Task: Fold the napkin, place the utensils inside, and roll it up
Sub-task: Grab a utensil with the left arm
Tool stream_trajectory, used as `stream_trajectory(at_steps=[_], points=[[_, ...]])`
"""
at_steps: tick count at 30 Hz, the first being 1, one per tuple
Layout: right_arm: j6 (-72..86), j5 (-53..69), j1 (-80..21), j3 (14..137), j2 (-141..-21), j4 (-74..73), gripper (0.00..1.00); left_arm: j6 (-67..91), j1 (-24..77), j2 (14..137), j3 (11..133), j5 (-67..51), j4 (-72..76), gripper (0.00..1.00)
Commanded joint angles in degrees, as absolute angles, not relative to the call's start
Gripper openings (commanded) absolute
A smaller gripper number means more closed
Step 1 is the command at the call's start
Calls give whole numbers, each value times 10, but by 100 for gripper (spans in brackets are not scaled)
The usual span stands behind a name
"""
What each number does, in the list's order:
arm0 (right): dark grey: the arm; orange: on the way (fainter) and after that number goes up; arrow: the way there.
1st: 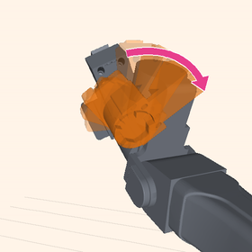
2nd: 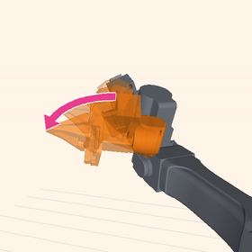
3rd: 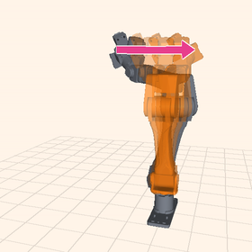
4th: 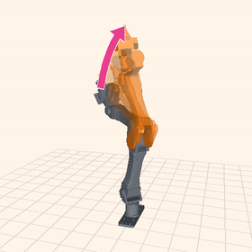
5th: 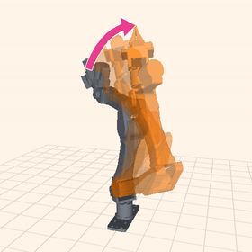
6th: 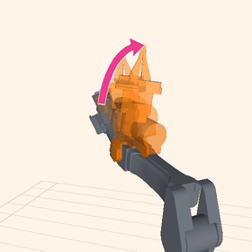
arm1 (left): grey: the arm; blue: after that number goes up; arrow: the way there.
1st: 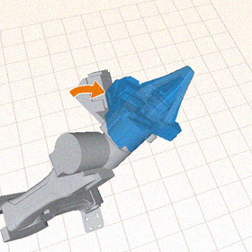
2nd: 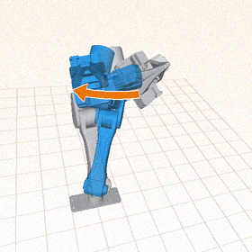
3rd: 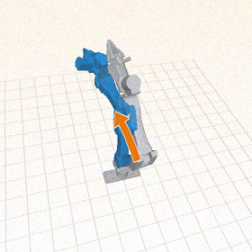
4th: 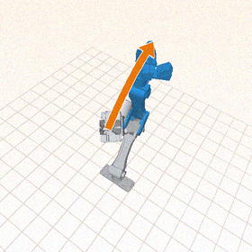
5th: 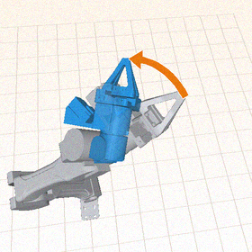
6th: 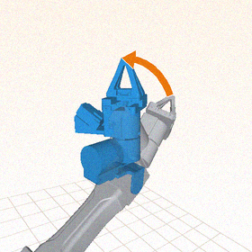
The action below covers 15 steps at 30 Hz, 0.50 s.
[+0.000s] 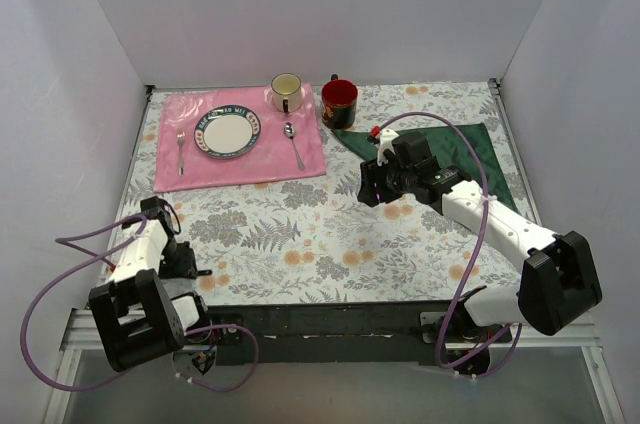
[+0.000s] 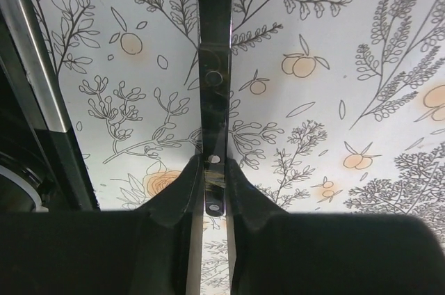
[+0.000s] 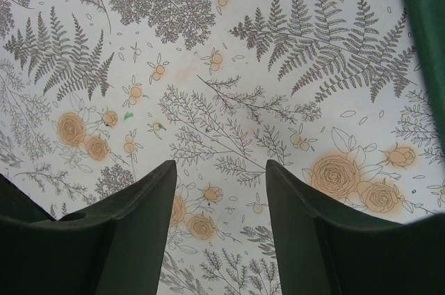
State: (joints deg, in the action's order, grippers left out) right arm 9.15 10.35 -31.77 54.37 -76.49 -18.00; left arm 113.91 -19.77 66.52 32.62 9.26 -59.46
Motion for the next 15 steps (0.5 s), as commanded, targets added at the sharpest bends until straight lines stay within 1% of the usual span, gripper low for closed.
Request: stream_trajectory(at_steps=[1, 3, 6, 7, 9, 10, 12, 13, 15], points=[[84, 88, -316, 541, -749, -186, 62, 1266, -199, 633, 339, 120, -596, 0], [81, 86, -317, 548, -751, -192, 63, 1222, -197, 614, 368, 110, -600, 0], [79, 82, -316, 556, -752, -197, 64, 1182, -150, 606, 421, 113, -604, 0], [80, 89, -316, 558, -754, -197, 65, 1179, -95, 609, 435, 120, -609, 0], [80, 111, -316, 569, -759, -199, 66, 1153, -25, 625, 471, 128, -592, 0], [79, 153, -316, 572, -762, -200, 67, 1127, 46, 633, 480, 114, -553, 0], [76, 225, -316, 573, -771, -189, 69, 1091, 96, 652, 490, 78, -505, 0], [75, 295, -316, 573, -773, -179, 70, 1063, 150, 656, 497, 48, -448, 0], [90, 351, -319, 556, -771, -146, 73, 1061, 199, 672, 511, 41, -413, 0]])
